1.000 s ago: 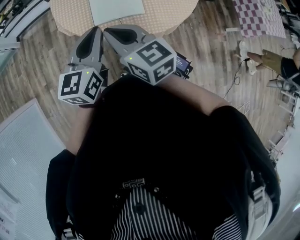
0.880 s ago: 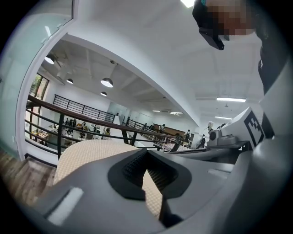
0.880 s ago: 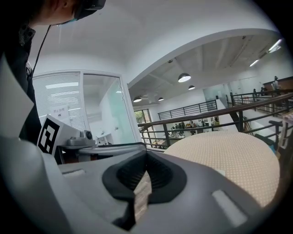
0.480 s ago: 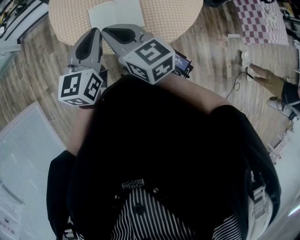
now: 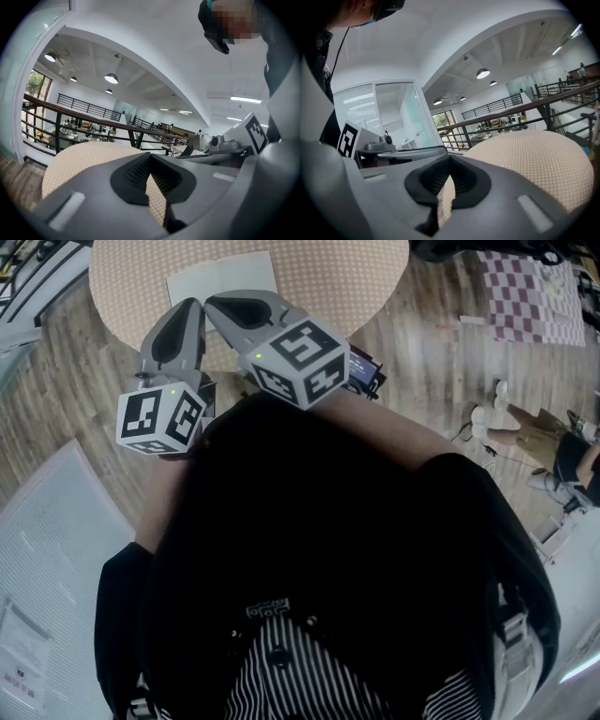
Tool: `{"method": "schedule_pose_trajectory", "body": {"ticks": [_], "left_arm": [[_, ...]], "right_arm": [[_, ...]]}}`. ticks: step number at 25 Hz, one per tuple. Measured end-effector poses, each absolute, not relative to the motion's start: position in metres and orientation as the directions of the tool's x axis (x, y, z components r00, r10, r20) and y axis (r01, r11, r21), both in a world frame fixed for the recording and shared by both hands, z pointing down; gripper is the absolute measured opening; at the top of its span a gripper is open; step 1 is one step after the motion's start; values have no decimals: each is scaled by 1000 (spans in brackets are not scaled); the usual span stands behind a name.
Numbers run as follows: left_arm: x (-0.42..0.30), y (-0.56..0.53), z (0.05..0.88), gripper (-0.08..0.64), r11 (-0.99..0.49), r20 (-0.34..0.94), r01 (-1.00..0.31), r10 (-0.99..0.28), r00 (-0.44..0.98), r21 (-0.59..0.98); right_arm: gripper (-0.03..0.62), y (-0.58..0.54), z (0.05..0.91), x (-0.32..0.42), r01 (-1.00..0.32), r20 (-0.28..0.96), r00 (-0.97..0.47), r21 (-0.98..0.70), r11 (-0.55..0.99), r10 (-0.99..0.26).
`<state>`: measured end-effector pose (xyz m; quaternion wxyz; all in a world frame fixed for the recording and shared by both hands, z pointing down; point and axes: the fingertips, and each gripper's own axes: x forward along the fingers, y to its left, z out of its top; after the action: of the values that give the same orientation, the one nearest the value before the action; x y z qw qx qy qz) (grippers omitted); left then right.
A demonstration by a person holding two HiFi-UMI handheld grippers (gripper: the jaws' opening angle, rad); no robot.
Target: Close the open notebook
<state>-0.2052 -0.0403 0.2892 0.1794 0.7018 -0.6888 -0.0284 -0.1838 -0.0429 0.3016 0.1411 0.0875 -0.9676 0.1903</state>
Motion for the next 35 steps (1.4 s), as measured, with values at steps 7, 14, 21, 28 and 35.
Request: {"method": "schedule_pose_trajectory", "body": {"ticks": [7, 14, 21, 28, 35], "left_arm": [[-198, -93, 303, 4, 46, 263, -958, -964, 32, 284], [-177, -139, 308, 5, 94, 314, -961, -949, -8, 260], [-181, -137, 310, 4, 113, 356, -966, -934, -24, 231], [-170, -159, 320, 3, 75, 360, -965, -933, 20, 249], [-154, -206, 309, 3, -77, 312, -961, -936, 162, 267]], "right_arm": [[2, -94, 319, -175, -211, 315, -946, -408, 888, -80], [2, -140, 329, -156, -180, 302, -953, -480, 859, -31], [2, -141, 332, -164, -155, 276, -961, -517, 842, -7], [2, -157, 335, -148, -183, 285, -958, -497, 848, -40], [2, -204, 315, -132, -310, 291, -937, -453, 836, -190]]}}
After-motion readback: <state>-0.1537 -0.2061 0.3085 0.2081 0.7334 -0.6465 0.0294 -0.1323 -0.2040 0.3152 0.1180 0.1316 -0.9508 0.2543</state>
